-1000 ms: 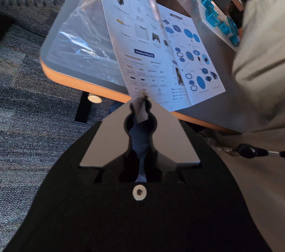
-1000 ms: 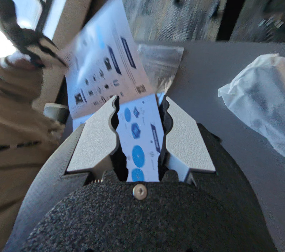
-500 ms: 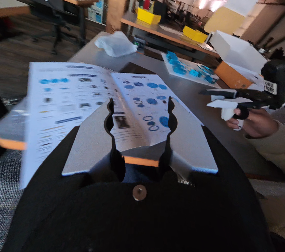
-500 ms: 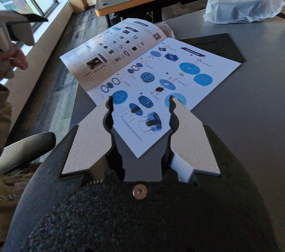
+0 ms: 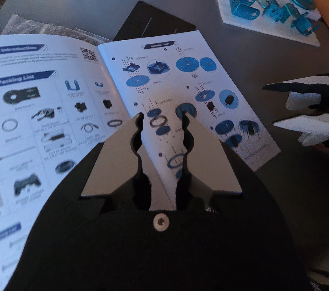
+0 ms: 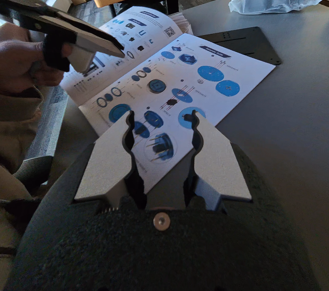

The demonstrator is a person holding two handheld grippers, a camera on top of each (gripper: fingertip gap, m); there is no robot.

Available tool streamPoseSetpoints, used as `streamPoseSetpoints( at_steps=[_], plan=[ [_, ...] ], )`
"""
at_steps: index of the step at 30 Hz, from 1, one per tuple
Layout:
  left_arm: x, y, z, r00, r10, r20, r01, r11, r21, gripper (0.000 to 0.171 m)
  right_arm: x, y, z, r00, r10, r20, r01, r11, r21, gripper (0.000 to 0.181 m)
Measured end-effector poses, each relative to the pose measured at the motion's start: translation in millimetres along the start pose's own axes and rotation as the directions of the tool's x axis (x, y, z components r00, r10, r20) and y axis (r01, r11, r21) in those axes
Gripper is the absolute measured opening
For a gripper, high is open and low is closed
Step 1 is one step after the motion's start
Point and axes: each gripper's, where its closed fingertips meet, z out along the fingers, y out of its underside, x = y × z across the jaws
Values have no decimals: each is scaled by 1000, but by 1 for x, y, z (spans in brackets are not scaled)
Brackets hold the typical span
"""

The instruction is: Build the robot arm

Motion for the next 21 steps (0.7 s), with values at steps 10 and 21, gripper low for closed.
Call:
streamPoseSetpoints(
  at_steps=[10,21],
  plan=[
    [-10,-4,50,994,-58,93,69,989,-131,45,37,-13,32,999,-11,-40,10,1000,-24,60],
    [-2,11,36,985,-70,160,96,982,-161,46,48,-4,12,998,45,-40,-45,999,-3,58]
  ],
)
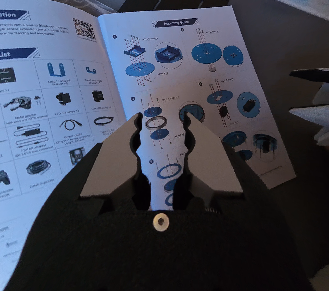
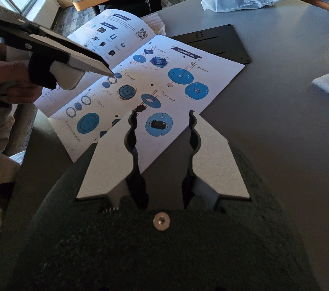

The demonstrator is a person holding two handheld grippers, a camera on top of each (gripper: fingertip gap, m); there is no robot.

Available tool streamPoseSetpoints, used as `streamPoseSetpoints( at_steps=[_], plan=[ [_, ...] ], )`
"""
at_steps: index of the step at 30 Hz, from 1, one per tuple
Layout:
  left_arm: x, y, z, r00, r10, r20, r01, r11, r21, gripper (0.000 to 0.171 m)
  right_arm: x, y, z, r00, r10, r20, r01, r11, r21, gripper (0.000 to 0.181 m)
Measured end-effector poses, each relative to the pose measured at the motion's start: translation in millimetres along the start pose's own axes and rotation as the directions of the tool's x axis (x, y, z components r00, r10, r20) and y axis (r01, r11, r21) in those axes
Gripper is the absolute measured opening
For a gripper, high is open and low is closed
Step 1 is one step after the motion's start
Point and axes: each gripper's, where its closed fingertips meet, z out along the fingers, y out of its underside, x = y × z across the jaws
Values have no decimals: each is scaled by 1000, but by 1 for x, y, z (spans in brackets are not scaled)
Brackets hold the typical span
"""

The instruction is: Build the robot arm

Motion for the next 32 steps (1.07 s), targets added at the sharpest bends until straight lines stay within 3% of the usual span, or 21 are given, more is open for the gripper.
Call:
streamPoseSetpoints(
  at_steps=[12,23,32],
  plan=[
    [27,-2,-17,1000,-4,29,2,999,42,46,0,5,-11,997,71,24,-72,997,6,62],
    [29,-10,-32,998,41,44,-44,997,61,46,7,-3,-18,979,192,74,-197,977,78,59],
    [35,-10,-49,998,44,38,-48,995,92,46,1,-3,-18,986,151,68,-156,985,76,59]
  ],
)
